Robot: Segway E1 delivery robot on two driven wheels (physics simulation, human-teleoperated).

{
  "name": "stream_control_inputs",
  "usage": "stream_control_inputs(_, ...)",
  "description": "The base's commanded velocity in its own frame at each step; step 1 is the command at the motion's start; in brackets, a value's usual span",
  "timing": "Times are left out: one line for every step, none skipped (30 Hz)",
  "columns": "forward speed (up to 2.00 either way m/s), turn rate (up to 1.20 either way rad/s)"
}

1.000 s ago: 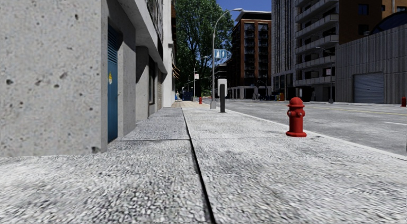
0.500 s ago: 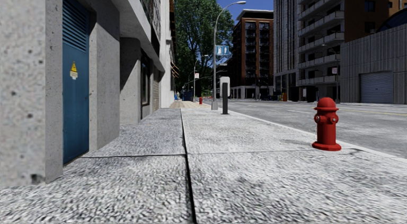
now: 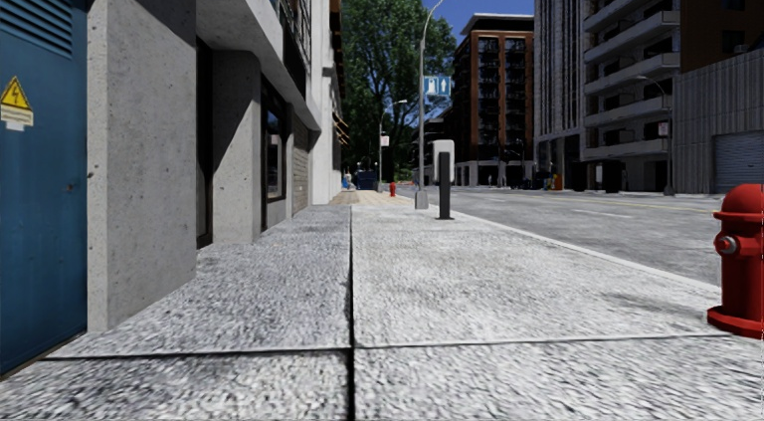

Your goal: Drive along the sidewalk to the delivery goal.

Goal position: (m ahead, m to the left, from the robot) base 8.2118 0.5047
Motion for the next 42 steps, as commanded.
stream_control_inputs(2.00, 0.26)
stream_control_inputs(2.00, 0.26)
stream_control_inputs(2.00, 0.26)
stream_control_inputs(2.00, 0.26)
stream_control_inputs(2.00, 0.26)
stream_control_inputs(2.00, 0.29)
stream_control_inputs(2.00, 0.00)
stream_control_inputs(2.00, 0.00)
stream_control_inputs(2.00, 0.00)
stream_control_inputs(2.00, 0.00)
stream_control_inputs(2.00, 0.00)
stream_control_inputs(2.00, 0.00)
stream_control_inputs(2.00, 0.00)
stream_control_inputs(2.00, 0.00)
stream_control_inputs(2.00, 0.00)
stream_control_inputs(2.00, 0.00)
stream_control_inputs(2.00, 0.00)
stream_control_inputs(2.00, 0.00)
stream_control_inputs(2.00, 0.00)
stream_control_inputs(2.00, 0.00)
stream_control_inputs(2.00, 0.00)
stream_control_inputs(2.00, 0.00)
stream_control_inputs(2.00, 0.00)
stream_control_inputs(2.00, 0.00)
stream_control_inputs(2.00, 0.00)
stream_control_inputs(2.00, 0.00)
stream_control_inputs(2.00, 0.00)
stream_control_inputs(2.00, 0.00)
stream_control_inputs(2.00, 0.00)
stream_control_inputs(2.00, 0.00)
stream_control_inputs(2.00, 0.00)
stream_control_inputs(2.00, 0.00)
stream_control_inputs(2.00, 0.00)
stream_control_inputs(2.00, 0.00)
stream_control_inputs(2.00, 0.00)
stream_control_inputs(2.00, 0.00)
stream_control_inputs(2.00, 0.00)
stream_control_inputs(2.00, 0.00)
stream_control_inputs(2.00, 0.00)
stream_control_inputs(2.00, 0.00)
stream_control_inputs(2.00, 0.00)
stream_control_inputs(2.00, 0.00)
